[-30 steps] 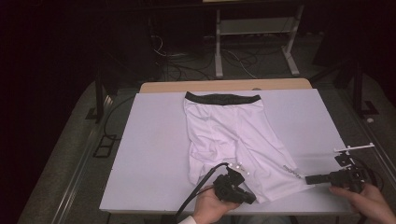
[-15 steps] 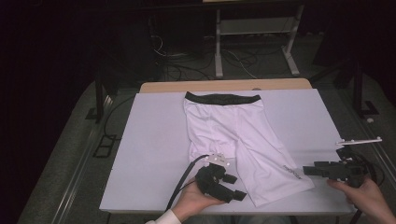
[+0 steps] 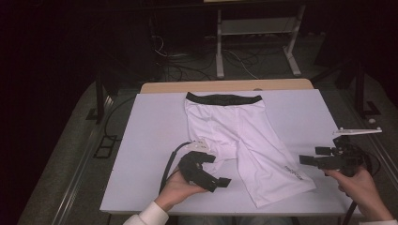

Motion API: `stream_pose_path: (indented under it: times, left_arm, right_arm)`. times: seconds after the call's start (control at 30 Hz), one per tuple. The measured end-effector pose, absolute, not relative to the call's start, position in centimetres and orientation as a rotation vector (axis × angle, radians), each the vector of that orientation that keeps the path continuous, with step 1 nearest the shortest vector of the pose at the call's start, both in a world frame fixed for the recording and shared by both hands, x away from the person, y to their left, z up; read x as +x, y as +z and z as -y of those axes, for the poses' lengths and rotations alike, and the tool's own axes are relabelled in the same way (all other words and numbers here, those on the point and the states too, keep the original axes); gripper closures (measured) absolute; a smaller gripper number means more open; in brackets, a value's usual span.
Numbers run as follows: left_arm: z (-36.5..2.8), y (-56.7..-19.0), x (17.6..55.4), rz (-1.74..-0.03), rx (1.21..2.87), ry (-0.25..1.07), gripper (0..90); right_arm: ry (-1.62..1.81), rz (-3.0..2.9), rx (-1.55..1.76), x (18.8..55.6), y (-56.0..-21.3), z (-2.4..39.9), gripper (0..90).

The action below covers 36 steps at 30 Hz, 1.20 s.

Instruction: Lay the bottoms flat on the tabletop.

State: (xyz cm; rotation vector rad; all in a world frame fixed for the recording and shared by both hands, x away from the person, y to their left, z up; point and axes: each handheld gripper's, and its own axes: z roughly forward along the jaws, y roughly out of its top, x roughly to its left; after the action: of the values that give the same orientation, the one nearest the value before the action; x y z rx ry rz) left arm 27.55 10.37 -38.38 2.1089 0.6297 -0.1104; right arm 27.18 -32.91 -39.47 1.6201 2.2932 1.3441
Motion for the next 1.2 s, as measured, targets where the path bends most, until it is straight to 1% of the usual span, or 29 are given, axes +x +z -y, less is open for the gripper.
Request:
stream_pose_path:
  times: [0.2,0.3,0.43,0.63,0.7,0.77,0.83,0.97,1.1,1.2]
  left_arm:
    - [-13.4,-36.6,28.3,-0.692,2.06,-0.004,0.0]
    - [-14.9,-36.3,28.6,-0.731,2.038,0.027,0.0]
    - [-16.3,-36.7,28.5,-0.769,2.044,0.06,0.0]
    - [-17.2,-38.6,27.9,-0.791,2.095,0.081,0.7]
    - [-17.4,-39.3,27.7,-0.795,2.099,0.083,6.2]
    - [-17.6,-39.8,27.6,-0.807,2.102,0.059,7.6]
    - [-17.7,-40.4,27.5,-0.813,2.111,0.047,13.3]
    - [-18.0,-41.2,27.3,-0.832,2.124,0.029,15.9]
    - [-18.6,-41.5,28.3,-0.871,2.103,0.038,21.2]
    - [-18.9,-41.8,29.5,-0.911,2.093,0.034,28.1]
  right_arm:
    - [1.378,-2.303,1.554,28.1,-38.2,31.2,0.0]
    - [1.39,-2.309,1.515,28.5,-37.6,30.0,0.0]
    - [1.401,-2.338,1.457,29.0,-37.0,28.1,0.0]
    - [1.404,-2.389,1.408,29.8,-37.0,25.4,0.0]
    - [1.406,-2.411,1.385,30.1,-37.3,24.2,0.0]
    - [1.409,-2.437,1.37,30.3,-37.6,23.1,0.0]
    - [1.409,-2.459,1.35,30.5,-37.9,22.0,0.0]
    - [1.408,-2.494,1.325,30.7,-38.6,20.2,0.0]
    - [1.408,-2.523,1.307,30.9,-39.2,18.9,0.0]
    - [1.399,-2.544,1.294,31.0,-39.8,18.1,0.0]
